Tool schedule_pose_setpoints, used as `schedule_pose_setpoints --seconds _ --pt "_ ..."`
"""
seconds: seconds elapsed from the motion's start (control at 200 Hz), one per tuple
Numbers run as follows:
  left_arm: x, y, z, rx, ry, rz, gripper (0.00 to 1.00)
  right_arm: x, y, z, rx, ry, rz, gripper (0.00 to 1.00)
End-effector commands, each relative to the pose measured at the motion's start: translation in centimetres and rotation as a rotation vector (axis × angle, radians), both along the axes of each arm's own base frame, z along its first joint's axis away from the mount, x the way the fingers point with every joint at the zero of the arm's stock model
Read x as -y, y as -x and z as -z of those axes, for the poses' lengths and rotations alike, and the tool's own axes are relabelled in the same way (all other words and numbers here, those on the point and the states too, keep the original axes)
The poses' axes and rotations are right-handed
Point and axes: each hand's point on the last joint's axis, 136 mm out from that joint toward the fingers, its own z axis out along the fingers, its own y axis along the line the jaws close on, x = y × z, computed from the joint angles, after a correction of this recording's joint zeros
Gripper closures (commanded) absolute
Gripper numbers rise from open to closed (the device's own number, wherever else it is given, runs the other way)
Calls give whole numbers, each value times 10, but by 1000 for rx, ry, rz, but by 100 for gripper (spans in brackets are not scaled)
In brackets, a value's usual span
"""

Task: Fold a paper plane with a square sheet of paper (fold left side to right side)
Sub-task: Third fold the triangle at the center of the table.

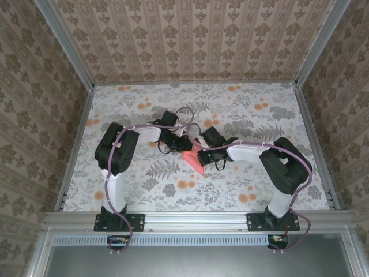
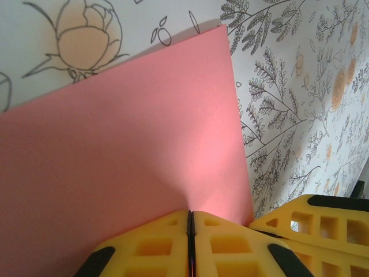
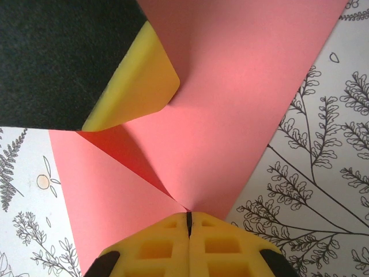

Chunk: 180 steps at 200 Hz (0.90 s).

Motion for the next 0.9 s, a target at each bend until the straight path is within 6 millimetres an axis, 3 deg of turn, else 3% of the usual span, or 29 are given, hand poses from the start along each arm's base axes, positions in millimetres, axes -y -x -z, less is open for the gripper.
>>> schedule_pose_setpoints --seconds 0.0,0.895 --pt "-10 11 26 -44 -88 14 90 4 5 -5 1 15 -3 100" --pt "-8 11 26 -46 -85 16 90 -1 -3 -6 15 -2 16 100"
